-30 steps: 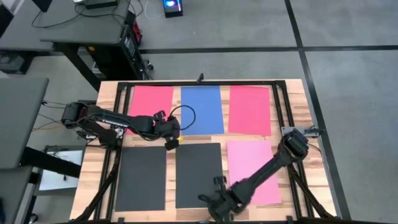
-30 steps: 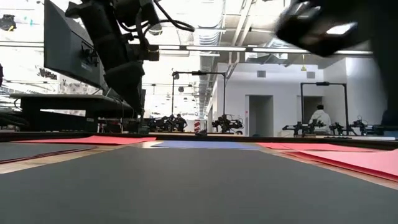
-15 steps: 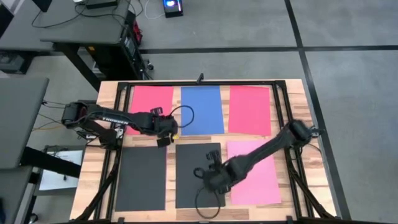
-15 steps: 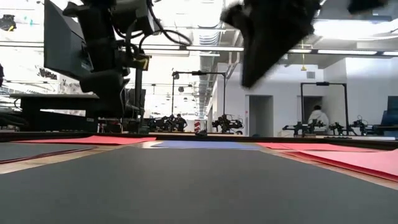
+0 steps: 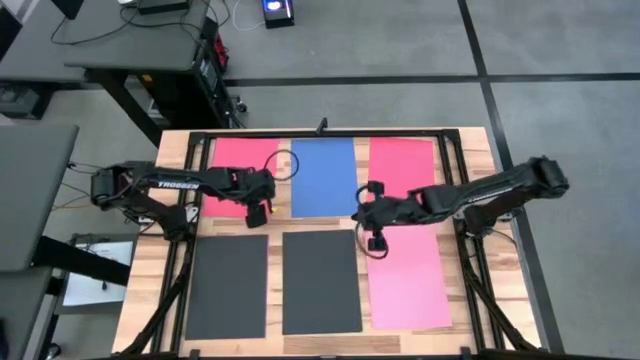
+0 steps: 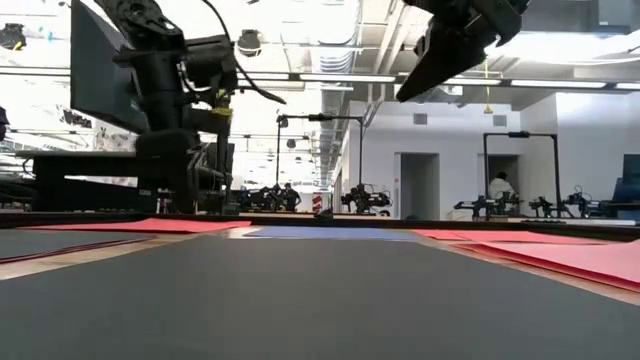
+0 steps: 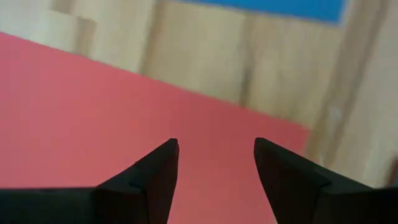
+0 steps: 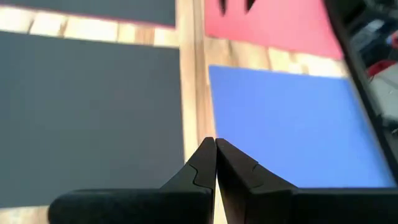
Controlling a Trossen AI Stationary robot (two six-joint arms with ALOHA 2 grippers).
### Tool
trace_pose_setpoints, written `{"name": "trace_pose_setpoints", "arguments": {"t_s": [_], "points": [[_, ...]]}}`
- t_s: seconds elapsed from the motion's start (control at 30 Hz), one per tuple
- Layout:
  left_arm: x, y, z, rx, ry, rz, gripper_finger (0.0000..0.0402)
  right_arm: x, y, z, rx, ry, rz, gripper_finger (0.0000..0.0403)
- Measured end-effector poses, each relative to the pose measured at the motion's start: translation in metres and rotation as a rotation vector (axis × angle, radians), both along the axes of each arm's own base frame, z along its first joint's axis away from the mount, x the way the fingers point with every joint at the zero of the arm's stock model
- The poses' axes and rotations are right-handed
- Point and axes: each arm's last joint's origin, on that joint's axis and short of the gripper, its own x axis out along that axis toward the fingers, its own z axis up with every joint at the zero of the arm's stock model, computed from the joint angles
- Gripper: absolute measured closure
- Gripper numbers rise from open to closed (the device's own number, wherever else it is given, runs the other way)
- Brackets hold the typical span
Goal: Organize paper
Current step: Stack the red paper on top of the red paper
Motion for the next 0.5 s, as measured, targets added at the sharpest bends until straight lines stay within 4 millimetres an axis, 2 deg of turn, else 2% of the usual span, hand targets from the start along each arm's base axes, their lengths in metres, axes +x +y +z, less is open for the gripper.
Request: {"name": "trace_pose_setpoints", "arguments": {"t_s": [0.17, 0.5], "points": [[0.003, -0.019, -0.009, 0.020, -0.002, -0.057, 0.0209, 0.000, -0.011, 0.009, -0.048, -0.056, 0.009, 0.0403], [0.007, -0.033, -0.016, 0.068, -0.009, -0.056, 0.0203, 0.010, -0.030, -0.001, -0.085, -0.021, -0.030, 0.0403]]}}
